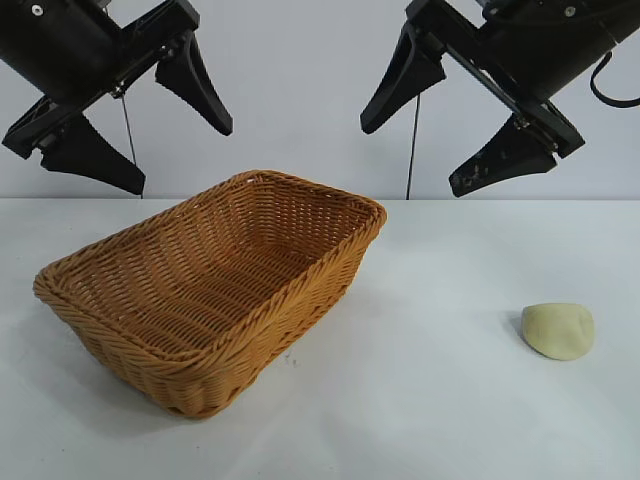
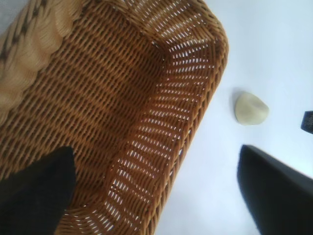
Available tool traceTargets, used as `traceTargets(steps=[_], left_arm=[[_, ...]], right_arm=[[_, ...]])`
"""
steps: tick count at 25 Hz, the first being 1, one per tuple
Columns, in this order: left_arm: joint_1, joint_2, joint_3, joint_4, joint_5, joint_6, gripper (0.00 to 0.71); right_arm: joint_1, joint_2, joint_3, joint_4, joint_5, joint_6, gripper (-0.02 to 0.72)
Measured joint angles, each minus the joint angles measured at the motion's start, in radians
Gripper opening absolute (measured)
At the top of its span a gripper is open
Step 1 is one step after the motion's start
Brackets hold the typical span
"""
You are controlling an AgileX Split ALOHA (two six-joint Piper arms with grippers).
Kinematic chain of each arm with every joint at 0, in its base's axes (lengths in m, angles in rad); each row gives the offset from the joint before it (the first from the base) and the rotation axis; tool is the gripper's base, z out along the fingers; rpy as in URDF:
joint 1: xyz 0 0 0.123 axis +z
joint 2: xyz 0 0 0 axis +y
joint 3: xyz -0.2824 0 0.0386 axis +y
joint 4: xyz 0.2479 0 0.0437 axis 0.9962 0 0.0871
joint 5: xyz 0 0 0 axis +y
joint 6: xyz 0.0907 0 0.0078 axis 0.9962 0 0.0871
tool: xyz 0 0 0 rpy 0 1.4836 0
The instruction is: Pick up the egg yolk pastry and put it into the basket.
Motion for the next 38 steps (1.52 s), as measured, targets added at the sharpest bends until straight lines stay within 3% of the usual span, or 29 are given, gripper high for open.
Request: traceTargets(steps=[7,11,14,18,25,38], left_arm=[[-0.012,-0.106,0.0,0.242,0.042,-0.289,0.69],[-0.068,-0.16,0.0,0.444,0.136,-0.536,0.69],[-0.115,-0.176,0.0,0.521,0.156,-0.721,0.69],[-0.131,-0.18,0.051,0.531,0.154,-0.929,0.69],[-0.131,-0.173,0.212,0.535,0.078,-1.139,0.69],[-0.131,0.03,0.242,0.477,-0.067,-1.175,0.69]], right_arm=[[0.0,0.0,0.0,0.0,0.0,0.0,0.685],[0.0,0.0,0.0,0.0,0.0,0.0,0.685],[0.0,0.0,0.0,0.0,0.0,0.0,0.685],[0.0,0.0,0.0,0.0,0.0,0.0,0.685],[0.0,0.0,0.0,0.0,0.0,0.0,0.685],[0.0,0.0,0.0,-0.004,0.0,0.0,0.685]])
